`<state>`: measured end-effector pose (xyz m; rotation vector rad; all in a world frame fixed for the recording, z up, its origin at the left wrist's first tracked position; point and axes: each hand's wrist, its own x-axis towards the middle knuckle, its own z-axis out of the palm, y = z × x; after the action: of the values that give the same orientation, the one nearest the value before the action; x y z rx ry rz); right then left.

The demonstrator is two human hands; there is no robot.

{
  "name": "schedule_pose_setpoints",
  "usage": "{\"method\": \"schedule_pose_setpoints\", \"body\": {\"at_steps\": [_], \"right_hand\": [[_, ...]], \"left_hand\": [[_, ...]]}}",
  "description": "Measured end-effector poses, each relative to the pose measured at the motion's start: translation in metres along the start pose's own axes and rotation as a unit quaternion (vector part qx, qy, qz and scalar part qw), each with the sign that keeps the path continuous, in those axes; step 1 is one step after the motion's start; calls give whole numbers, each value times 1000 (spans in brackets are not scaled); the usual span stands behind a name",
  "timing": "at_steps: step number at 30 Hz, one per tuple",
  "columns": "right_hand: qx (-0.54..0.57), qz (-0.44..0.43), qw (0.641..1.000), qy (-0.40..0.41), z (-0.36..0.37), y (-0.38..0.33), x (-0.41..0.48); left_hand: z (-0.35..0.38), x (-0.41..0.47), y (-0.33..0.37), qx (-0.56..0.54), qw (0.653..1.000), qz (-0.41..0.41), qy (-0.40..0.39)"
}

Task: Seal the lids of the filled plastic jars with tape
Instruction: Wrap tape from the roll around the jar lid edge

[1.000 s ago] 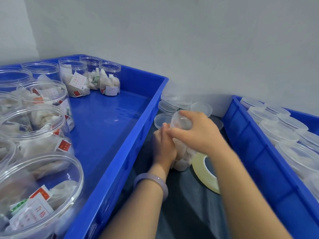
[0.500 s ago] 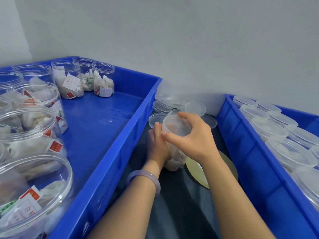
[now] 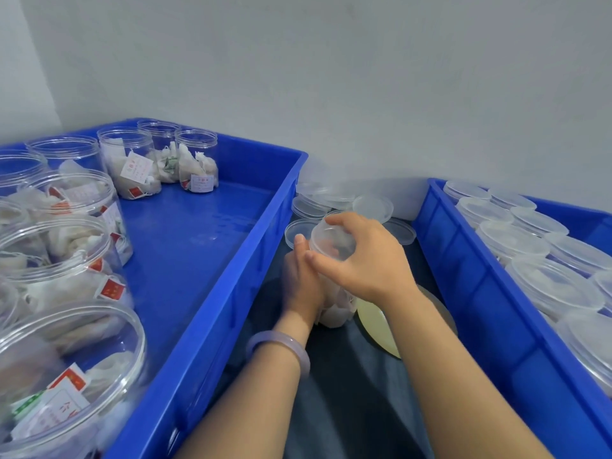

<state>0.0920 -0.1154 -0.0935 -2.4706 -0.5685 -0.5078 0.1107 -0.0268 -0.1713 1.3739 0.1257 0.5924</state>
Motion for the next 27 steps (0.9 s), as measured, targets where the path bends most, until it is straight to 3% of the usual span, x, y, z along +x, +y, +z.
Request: {"method": "schedule_pose_setpoints", "body": {"at_steps": [5, 7, 10, 12, 14, 18, 22, 27], "right_hand": [[-24, 34, 997, 63, 12, -4, 1], [33, 56, 996, 55, 15, 1, -6], [152, 166, 974, 14, 7, 29, -31], [51, 220, 972, -62, 1, 53, -51], [-29, 222, 965, -137, 0, 68, -66], [-39, 194, 961, -195, 3, 69, -76], [-74, 165, 963, -198, 4, 71, -77], [18, 141, 988, -67, 1, 64, -82]], "left_hand": [[1, -4, 2, 44, 998, -30, 38], [-3, -4, 7, 33, 996, -29, 74], [-7, -1, 8, 66, 993, -1, 93], [-9, -1, 7, 87, 993, -7, 75], [-8, -5, 7, 119, 990, -19, 73], [-13, -17, 7, 185, 978, -15, 95], [-19, -27, 9, 205, 978, -26, -1], [-9, -47, 14, 199, 959, -7, -201]]}}
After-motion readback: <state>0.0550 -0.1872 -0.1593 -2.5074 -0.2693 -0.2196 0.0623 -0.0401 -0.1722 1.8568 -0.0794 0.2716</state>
